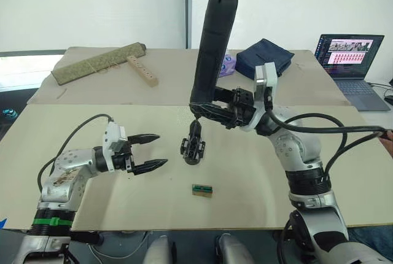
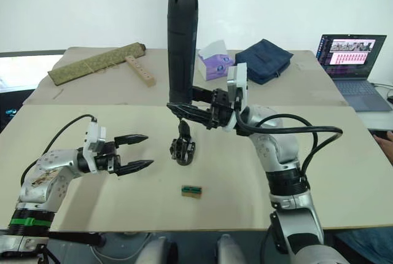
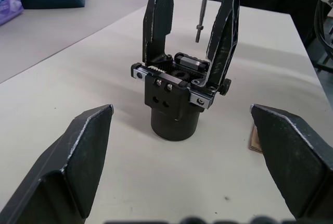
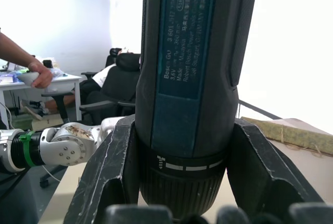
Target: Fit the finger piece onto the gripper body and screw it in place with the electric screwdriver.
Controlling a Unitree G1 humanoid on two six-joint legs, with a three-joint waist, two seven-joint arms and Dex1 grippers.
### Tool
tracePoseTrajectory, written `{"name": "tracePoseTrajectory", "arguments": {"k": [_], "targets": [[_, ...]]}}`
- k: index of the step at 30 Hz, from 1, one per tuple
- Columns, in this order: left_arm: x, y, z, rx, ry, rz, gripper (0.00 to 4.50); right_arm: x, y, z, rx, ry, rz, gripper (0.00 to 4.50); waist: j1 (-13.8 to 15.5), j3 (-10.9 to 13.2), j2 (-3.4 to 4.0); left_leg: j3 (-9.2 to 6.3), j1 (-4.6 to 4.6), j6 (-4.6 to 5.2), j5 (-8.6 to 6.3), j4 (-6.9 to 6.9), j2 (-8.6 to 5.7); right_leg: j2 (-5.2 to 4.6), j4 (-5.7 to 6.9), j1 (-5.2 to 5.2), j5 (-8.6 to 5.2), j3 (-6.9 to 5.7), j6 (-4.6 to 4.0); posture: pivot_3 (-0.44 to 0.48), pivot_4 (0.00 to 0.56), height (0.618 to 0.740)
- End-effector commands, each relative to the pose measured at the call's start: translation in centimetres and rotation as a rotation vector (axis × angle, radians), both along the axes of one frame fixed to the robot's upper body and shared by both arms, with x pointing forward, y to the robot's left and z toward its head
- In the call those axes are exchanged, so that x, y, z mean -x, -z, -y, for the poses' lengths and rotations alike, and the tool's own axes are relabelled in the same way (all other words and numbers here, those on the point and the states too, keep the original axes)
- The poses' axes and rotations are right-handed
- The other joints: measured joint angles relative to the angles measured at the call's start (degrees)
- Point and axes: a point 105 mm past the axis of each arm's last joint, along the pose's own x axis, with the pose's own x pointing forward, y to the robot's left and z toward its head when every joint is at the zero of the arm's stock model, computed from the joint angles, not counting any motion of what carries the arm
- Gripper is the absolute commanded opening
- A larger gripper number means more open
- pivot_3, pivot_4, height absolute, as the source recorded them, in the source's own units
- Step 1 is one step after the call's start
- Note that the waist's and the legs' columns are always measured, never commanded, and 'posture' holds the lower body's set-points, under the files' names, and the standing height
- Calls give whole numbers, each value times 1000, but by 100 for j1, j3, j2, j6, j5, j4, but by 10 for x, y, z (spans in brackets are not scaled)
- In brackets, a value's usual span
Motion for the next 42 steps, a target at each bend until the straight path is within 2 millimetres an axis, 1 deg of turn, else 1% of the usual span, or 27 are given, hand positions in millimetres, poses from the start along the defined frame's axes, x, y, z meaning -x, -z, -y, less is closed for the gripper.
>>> {"name": "tracePoseTrajectory", "arguments": {"k": [1, 4, 8, 12, 17, 28, 42], "targets": [[-2, -3, 9, -10, 38, 22, 4500, 6, -21, -7, -24, -20, 102, 1922, -2, 0, 0, 0, 0, 0, 0, 0, 0, 0, 0, 0, 0, 0, 0, 0, 150, 740], [-6, 0, 15, -18, 43, 24, 4500, 2, -20, -10, -8, -10, 80, 1922, -2, 0, 0, 0, 0, 0, 0, 0, 0, 1, 1, -1, 0, 0, 0, 0, 150, 740], [-12, 4, 19, -16, 37, 24, 4500, 4, -19, -14, 9, -36, 83, 1922, -2, 0, 0, -1, 0, 0, 0, 2, 0, 0, 3, -1, 0, 0, 0, 0, 150, 740], [-14, 14, 24, -36, 45, 27, 4500, 8, -17, -18, 32, -69, 89, 1922, -2, 0, 0, -1, -1, 0, 0, 1, -1, 0, 3, -1, 0, 0, 0, 0, 150, 740], [-16, 20, 27, -54, 55, 29, 4500, 8, -13, -21, 61, -71, 79, 1922, -4, 0, 0, -1, 0, 0, 0, 1, 0, 1, 6, -2, 0, 0, 0, 0, 150, 740], [-18, 24, 33, -53, 69, 30, 4500, 9, -6, -23, 92, -87, 60, 1922, -4, 0, 0, -2, -2, 0, 0, 2, -1, 0, 6, -2, 0, 0, 0, 0, 150, 740], [-16, 29, 37, -50, 73, 26, 4500, 8, -5, -25, 116, -92, 70, 1922, -4, 0, -1, -2, -1, 0, 0, 2, -1, 0, 6, -2, 0, 0, 0, 0, 150, 740]]}}
